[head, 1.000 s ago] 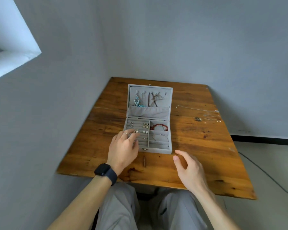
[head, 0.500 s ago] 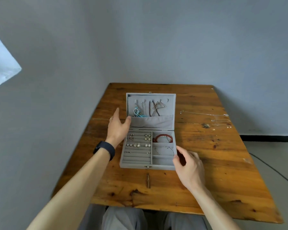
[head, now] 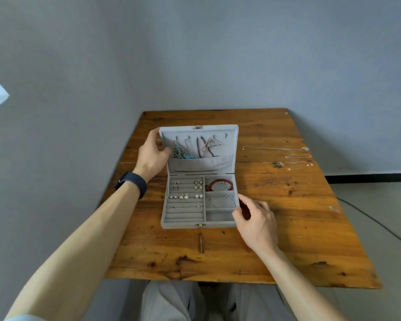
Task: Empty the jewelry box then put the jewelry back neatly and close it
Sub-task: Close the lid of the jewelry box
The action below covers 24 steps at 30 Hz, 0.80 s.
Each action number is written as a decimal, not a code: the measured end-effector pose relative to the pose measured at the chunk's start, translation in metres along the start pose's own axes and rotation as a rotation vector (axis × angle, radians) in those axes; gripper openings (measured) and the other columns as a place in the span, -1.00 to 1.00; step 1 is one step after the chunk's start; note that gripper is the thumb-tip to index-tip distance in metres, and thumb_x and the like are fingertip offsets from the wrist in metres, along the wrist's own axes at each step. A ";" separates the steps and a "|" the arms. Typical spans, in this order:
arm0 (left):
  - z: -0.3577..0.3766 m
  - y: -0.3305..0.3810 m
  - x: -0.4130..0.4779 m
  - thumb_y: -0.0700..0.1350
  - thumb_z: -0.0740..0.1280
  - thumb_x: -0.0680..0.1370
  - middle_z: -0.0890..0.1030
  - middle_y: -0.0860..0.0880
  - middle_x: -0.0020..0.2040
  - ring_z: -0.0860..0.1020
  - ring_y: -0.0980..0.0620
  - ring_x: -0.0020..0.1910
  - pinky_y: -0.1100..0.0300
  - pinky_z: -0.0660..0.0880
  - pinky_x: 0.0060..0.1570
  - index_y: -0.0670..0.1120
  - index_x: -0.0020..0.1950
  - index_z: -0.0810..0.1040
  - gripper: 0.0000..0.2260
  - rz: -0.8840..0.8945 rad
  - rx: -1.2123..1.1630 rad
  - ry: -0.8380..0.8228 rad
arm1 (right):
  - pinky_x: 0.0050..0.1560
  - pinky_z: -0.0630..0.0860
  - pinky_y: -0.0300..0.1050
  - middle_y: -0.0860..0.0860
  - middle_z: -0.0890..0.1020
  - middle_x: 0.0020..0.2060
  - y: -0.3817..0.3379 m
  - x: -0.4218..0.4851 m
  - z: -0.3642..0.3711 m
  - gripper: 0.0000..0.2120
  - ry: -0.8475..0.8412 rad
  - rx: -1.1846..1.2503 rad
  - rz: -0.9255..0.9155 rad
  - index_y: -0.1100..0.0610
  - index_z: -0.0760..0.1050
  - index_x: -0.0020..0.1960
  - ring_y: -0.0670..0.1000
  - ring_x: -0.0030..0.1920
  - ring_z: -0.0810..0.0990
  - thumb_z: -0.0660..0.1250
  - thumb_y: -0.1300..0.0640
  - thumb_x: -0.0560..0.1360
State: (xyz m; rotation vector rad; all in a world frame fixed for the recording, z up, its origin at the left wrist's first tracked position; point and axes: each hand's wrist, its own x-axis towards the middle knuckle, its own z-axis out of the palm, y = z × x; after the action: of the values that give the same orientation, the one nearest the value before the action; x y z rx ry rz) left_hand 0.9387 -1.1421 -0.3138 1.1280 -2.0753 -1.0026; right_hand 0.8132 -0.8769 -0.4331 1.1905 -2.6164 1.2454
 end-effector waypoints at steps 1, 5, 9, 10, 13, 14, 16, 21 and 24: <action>-0.003 0.000 -0.005 -0.21 0.34 0.59 0.49 0.02 0.20 0.52 0.04 0.12 0.29 0.53 -0.15 0.04 0.55 0.21 -0.42 0.042 0.021 0.000 | 0.05 0.52 -0.07 -0.05 0.69 0.06 -0.001 0.000 0.000 -0.66 -0.007 0.007 0.012 0.02 0.58 0.28 0.00 0.16 0.56 0.39 0.09 0.51; -0.015 -0.002 -0.034 -0.26 0.30 0.59 0.53 -0.05 0.27 0.57 -0.01 0.10 -0.03 0.65 -0.04 0.21 0.50 0.21 -0.40 0.232 0.168 0.018 | 0.04 0.57 -0.03 0.00 0.69 0.04 -0.002 -0.004 -0.004 -0.66 -0.014 0.050 0.036 0.06 0.59 0.28 0.03 0.16 0.57 0.39 0.15 0.51; -0.018 -0.002 -0.069 -0.24 0.26 0.60 0.51 0.04 0.13 0.59 0.00 0.01 -0.01 0.63 -0.09 0.23 0.41 0.29 -0.50 0.280 0.214 0.071 | 0.07 0.44 -0.18 0.04 0.67 0.06 -0.005 -0.020 -0.014 -0.66 -0.030 0.080 0.094 0.05 0.60 0.29 0.04 0.17 0.56 0.39 0.16 0.52; -0.017 -0.001 -0.079 -0.24 0.26 0.61 0.50 0.05 0.14 0.58 0.02 0.01 0.05 0.63 -0.09 0.21 0.40 0.31 -0.54 0.291 0.214 0.081 | 0.07 0.40 -0.20 0.04 0.67 0.07 -0.006 -0.027 -0.017 -0.66 -0.029 0.082 0.098 0.05 0.59 0.29 0.03 0.16 0.56 0.40 0.15 0.52; -0.014 0.005 -0.106 -0.24 0.23 0.63 0.54 0.01 0.21 0.57 -0.01 0.00 0.12 0.56 -0.10 0.08 0.37 0.38 -0.64 0.348 0.276 0.156 | 0.05 0.37 -0.23 0.01 0.67 0.08 -0.008 -0.047 -0.022 -0.65 -0.027 0.062 0.076 0.07 0.59 0.30 -0.07 0.14 0.51 0.41 0.14 0.52; -0.014 0.006 -0.114 -0.25 0.23 0.62 0.54 -0.03 0.26 0.59 -0.05 0.03 0.11 0.56 -0.10 0.02 0.36 0.41 -0.67 0.376 0.311 0.179 | 0.05 0.37 -0.23 0.00 0.68 0.09 -0.009 -0.052 -0.023 -0.65 -0.028 0.053 0.065 0.08 0.58 0.30 -0.10 0.13 0.49 0.41 0.13 0.52; -0.015 0.002 -0.126 -0.28 0.24 0.61 0.53 -0.10 0.30 0.59 -0.11 0.11 0.04 0.59 -0.10 -0.11 0.34 0.45 -0.70 0.450 0.406 0.181 | 0.07 0.36 -0.24 -0.02 0.68 0.11 -0.009 -0.059 -0.024 -0.64 -0.037 0.049 0.069 0.08 0.57 0.32 -0.10 0.16 0.47 0.39 0.10 0.53; -0.013 -0.026 -0.155 -0.38 0.29 0.51 0.56 -0.19 0.12 0.54 -0.18 0.05 -0.03 0.59 -0.08 -0.24 0.11 0.52 -0.81 0.694 0.706 0.207 | 0.11 0.35 -0.20 -0.08 0.64 0.16 -0.009 -0.063 -0.030 -0.66 -0.075 0.062 0.075 0.03 0.55 0.31 -0.03 0.23 0.50 0.33 -0.03 0.57; -0.006 -0.046 -0.172 -0.44 0.42 0.40 0.56 -0.25 0.05 0.56 -0.23 0.00 -0.08 0.56 0.06 -0.23 0.05 0.52 -0.73 0.754 0.809 0.185 | 0.08 0.34 -0.16 -0.02 0.63 0.15 -0.014 -0.060 -0.035 -0.63 -0.086 0.225 0.198 0.02 0.52 0.29 0.03 0.22 0.53 0.13 -0.13 0.65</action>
State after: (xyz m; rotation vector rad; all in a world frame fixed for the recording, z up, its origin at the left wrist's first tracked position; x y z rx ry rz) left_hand 1.0470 -1.0124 -0.3696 0.5935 -2.4829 0.3183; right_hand 0.8543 -0.8212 -0.4186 1.0531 -2.7729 1.5956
